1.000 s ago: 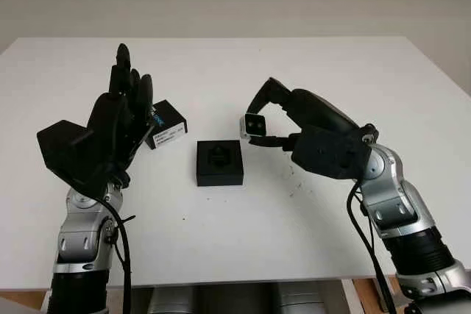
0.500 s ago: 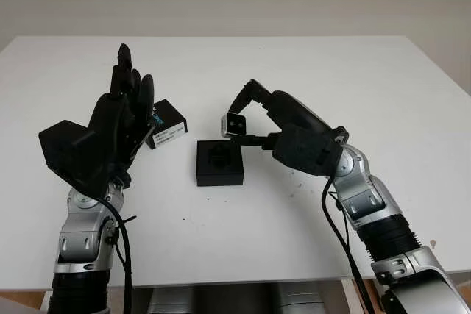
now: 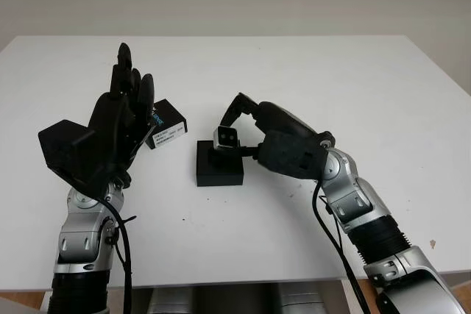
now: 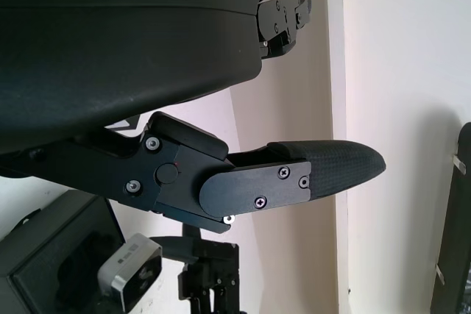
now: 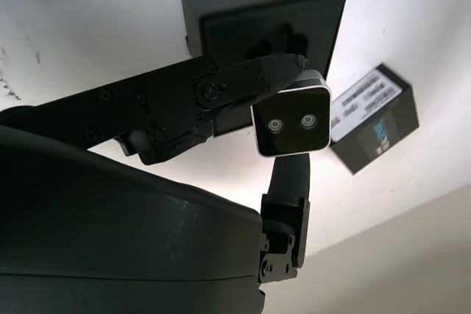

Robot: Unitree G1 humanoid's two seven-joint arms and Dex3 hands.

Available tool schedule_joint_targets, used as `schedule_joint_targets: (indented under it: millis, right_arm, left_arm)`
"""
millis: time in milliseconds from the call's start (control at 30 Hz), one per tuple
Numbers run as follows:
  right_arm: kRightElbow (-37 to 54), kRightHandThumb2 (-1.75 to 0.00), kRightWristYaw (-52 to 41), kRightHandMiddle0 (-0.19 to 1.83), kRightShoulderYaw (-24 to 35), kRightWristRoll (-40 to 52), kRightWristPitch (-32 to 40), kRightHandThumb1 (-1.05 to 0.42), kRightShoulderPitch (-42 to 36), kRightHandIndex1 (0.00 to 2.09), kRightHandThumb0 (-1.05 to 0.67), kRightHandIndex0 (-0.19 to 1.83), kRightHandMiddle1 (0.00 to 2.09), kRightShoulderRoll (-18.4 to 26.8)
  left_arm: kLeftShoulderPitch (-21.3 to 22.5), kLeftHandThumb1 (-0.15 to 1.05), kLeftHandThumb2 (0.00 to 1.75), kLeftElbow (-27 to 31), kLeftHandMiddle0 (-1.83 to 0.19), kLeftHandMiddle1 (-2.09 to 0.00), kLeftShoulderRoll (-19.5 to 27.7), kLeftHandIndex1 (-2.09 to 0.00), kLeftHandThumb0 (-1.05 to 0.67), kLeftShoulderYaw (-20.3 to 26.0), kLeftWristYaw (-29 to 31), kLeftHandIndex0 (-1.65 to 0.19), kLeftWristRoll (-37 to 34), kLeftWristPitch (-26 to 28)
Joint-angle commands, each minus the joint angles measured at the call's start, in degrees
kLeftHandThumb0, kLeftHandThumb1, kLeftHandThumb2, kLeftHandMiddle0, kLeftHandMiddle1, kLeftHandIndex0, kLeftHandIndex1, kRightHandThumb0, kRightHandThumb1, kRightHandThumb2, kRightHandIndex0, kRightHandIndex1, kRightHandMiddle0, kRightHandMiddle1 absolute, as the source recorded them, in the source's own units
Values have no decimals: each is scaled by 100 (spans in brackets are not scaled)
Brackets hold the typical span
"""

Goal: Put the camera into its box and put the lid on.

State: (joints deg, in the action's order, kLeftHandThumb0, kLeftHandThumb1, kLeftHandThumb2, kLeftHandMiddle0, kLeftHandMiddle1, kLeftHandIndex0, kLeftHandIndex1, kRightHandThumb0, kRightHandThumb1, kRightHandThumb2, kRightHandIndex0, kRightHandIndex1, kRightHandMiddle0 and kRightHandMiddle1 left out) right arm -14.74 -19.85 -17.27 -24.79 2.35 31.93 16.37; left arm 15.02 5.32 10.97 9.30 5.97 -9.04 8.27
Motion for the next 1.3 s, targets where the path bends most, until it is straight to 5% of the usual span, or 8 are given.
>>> schedule_joint_targets:
  millis: [0, 1267]
  right_arm:
    - [173, -18, -95, 27, -36, -8, 40, -105, 133, 7, -44, 17, 186, 54]
    - [-196, -19, 164, 18, -358, -376, 153, -105, 217, 6, -43, 18, 203, -154]
  left_arm:
    - [56, 105, 57, 73, 19, 0, 7, 0, -80, -14, -7, 19, 27, 18]
    - [-8, 105, 59, 130, 19, 0, -6, 0, -81, -31, -37, 19, 50, 71]
